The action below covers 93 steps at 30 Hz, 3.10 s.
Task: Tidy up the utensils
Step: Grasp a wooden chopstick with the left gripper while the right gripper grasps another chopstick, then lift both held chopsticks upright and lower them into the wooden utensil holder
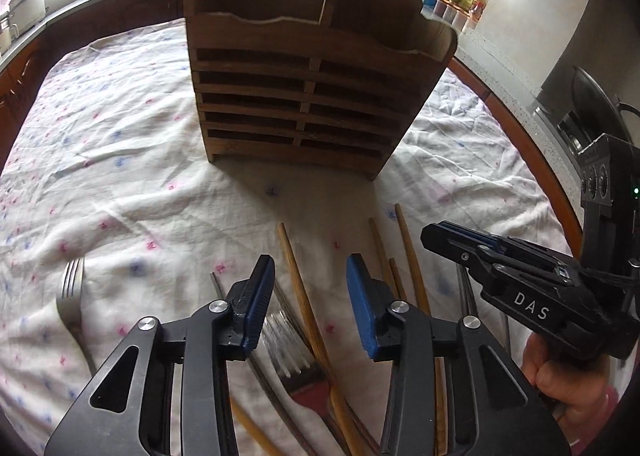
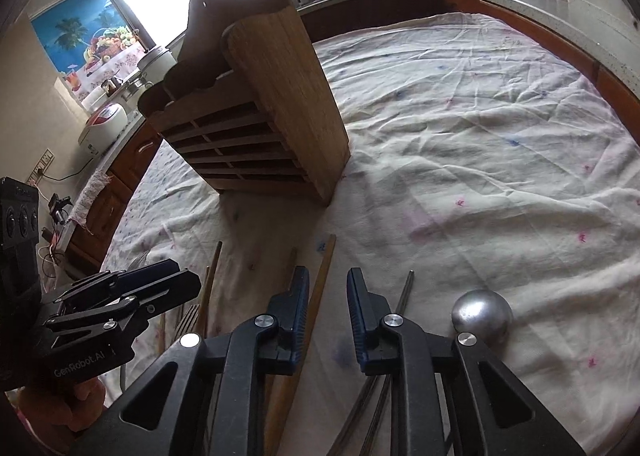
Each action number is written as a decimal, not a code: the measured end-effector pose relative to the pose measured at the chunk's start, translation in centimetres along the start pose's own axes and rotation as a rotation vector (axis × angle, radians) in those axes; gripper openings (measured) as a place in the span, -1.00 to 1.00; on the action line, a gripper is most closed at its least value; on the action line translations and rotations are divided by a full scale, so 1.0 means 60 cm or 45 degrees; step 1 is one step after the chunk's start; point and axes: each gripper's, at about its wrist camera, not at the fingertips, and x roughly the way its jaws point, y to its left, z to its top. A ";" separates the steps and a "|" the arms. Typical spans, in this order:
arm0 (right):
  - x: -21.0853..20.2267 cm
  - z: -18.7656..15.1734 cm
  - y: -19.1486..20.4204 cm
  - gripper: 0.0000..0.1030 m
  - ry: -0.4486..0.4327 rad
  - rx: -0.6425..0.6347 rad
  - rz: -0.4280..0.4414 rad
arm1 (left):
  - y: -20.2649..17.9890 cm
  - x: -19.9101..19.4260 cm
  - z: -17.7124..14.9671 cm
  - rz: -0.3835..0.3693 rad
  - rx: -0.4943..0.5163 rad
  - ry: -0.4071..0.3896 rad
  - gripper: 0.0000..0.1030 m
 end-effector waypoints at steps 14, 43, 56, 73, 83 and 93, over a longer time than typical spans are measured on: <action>0.048 0.020 0.022 -0.76 0.080 -0.126 -0.104 | 0.005 0.052 0.009 -0.059 0.015 0.085 -0.83; -0.167 0.005 0.040 -0.90 -0.233 -0.067 0.065 | -0.011 -0.182 -0.007 -0.115 0.038 -0.244 -0.91; -0.271 0.026 0.093 -0.90 -0.434 -0.128 0.107 | 0.009 -0.320 -0.017 -0.127 0.010 -0.484 -0.91; -0.311 0.074 0.106 -0.90 -0.570 -0.145 0.124 | 0.034 -0.378 0.019 -0.077 -0.032 -0.692 -0.91; -0.334 0.142 0.111 -0.90 -0.686 -0.122 0.137 | 0.056 -0.407 0.088 -0.040 -0.053 -0.822 -0.91; -0.332 0.243 0.121 -0.90 -0.813 -0.135 0.094 | 0.074 -0.396 0.211 -0.021 -0.082 -0.928 -0.91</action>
